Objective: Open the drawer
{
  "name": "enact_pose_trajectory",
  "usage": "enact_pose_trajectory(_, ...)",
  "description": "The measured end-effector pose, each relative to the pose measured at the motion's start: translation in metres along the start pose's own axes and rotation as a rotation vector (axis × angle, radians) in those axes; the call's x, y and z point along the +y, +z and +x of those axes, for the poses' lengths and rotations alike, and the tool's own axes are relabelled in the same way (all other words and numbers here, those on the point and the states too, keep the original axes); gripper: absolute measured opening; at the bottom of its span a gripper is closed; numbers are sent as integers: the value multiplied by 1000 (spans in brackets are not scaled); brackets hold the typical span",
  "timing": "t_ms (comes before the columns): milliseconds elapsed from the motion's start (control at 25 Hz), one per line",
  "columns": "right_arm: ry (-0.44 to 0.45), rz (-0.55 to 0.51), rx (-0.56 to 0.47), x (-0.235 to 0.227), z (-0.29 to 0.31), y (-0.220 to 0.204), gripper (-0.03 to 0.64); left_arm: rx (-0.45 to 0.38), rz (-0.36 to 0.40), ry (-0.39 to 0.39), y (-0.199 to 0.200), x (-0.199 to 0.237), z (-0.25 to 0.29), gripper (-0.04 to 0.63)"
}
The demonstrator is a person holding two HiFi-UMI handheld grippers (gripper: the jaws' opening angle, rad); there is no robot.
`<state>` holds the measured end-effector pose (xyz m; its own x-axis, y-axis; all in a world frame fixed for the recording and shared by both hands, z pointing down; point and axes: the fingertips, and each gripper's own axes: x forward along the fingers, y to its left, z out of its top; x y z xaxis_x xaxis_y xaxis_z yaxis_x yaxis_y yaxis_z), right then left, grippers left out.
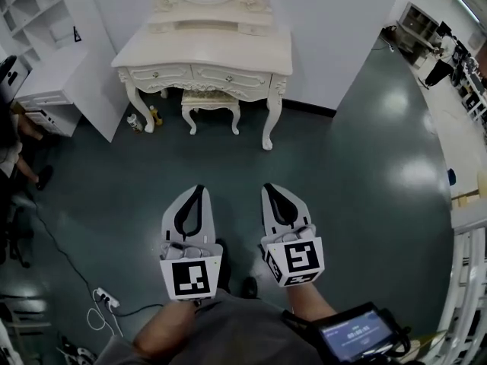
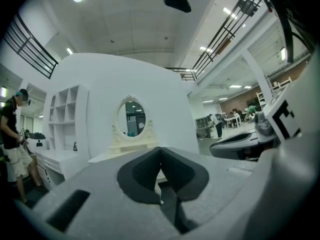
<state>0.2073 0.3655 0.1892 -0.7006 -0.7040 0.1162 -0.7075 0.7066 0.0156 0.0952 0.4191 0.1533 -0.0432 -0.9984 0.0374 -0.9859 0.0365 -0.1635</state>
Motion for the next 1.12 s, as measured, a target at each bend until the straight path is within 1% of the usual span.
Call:
enact_pose_trajectory(280,-16,3,50,-8,86,-12,15,43,-33,-19,-26,52,72,15)
enact_pose_trajectory(440,-42,5,48,-13,129,-5,15,27,-32,-26,-28,82,105,15)
enact_pose_trajectory(600,-55,-9,19,-15,164,14,14,-2,-26,-38,-21,108,133,15)
enact_pose_trajectory(720,-66,-33,-8,-17,183,33,15,-38,-24,-45,-8,123,148,15)
enact_pose_trajectory(880,-105,-58,-45,-31,196,57,15,-85,-37,-35,5,138,165,15)
enact_pose_trajectory(1000,-122,-71,-60,-38,200,65,14,-97,-36,-43,8,138,176,15)
enact_pose_trajectory(1120,-131,-66,-53,-43,205,62,15,-83,-38,-56,3,135,184,15)
